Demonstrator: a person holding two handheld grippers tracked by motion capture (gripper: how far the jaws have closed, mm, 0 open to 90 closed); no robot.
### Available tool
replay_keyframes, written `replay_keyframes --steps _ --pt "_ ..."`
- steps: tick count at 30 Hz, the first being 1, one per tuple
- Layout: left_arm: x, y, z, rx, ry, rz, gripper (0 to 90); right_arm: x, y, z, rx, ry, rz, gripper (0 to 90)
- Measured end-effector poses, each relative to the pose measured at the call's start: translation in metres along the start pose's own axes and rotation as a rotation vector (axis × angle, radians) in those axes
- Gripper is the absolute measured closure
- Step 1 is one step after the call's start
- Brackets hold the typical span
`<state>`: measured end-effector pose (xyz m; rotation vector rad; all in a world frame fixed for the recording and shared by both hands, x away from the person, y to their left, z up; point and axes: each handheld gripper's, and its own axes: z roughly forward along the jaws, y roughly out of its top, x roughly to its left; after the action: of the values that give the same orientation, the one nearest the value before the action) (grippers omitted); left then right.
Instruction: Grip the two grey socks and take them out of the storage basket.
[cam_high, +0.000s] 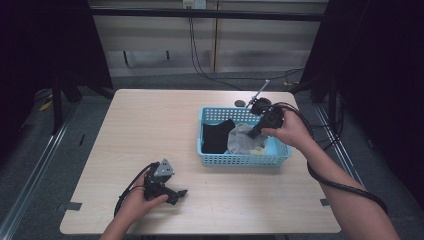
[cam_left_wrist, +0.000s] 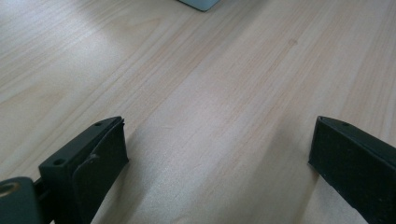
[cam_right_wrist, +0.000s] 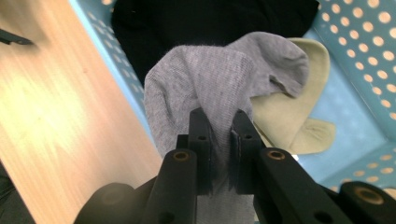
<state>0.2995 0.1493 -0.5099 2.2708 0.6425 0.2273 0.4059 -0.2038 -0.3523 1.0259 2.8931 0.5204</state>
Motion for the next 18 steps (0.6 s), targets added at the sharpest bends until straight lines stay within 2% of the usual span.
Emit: replay_keyframes --steps 10,18 --pt "0.000 0.000 0.000 0.001 0.002 0.004 3.5 0.025 0.005 -0.009 0.007 0.001 -0.079 81.7" --pt "0.000 0.000 0.000 0.000 -0.001 -0.003 3.5 0.046 0.008 -0.011 0.013 0.023 -0.134 81.6"
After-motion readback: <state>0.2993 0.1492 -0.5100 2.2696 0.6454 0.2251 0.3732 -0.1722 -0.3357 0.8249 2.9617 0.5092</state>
